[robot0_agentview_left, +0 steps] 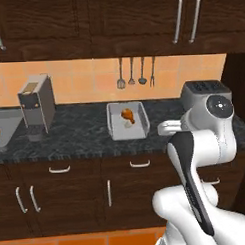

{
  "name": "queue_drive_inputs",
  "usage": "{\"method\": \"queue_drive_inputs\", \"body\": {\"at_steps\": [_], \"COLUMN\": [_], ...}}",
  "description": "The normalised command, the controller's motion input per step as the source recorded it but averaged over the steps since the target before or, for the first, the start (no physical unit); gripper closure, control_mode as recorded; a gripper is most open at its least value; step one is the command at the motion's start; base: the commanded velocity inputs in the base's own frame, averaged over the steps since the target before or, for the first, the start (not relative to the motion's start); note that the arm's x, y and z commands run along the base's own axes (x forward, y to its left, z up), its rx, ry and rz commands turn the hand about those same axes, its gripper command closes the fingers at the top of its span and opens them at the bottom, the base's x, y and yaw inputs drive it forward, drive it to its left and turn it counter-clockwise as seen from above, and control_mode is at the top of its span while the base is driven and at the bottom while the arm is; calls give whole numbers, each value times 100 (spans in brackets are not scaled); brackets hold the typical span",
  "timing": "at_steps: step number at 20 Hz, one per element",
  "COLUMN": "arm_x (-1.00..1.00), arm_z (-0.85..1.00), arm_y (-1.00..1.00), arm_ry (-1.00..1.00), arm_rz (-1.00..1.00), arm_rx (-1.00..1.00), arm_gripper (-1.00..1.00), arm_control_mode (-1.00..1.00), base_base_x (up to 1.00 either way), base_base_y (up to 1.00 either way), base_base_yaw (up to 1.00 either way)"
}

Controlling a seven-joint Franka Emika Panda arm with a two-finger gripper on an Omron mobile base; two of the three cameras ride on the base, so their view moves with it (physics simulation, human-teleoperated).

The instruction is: Place one garlic and one chicken drumstick in each tupperware on the nearby counter, to pack two identical lunches.

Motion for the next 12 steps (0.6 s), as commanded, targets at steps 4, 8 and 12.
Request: {"method": "queue_drive_inputs", "body": {"at_steps": [4, 8, 12], "arm_x": [0, 0, 0], "arm_z": [0, 0, 0], "arm_y": [0, 0, 0], "arm_ry": [0, 0, 0], "arm_rz": [0, 0, 0], "arm_rx": [0, 0, 0], "arm_gripper": [100, 100, 100], "arm_control_mode": [100, 100, 100], "base_base_x": [25, 12, 14], "base_base_y": [100, 100, 100], "base_base_yaw": [9, 6, 5]}}
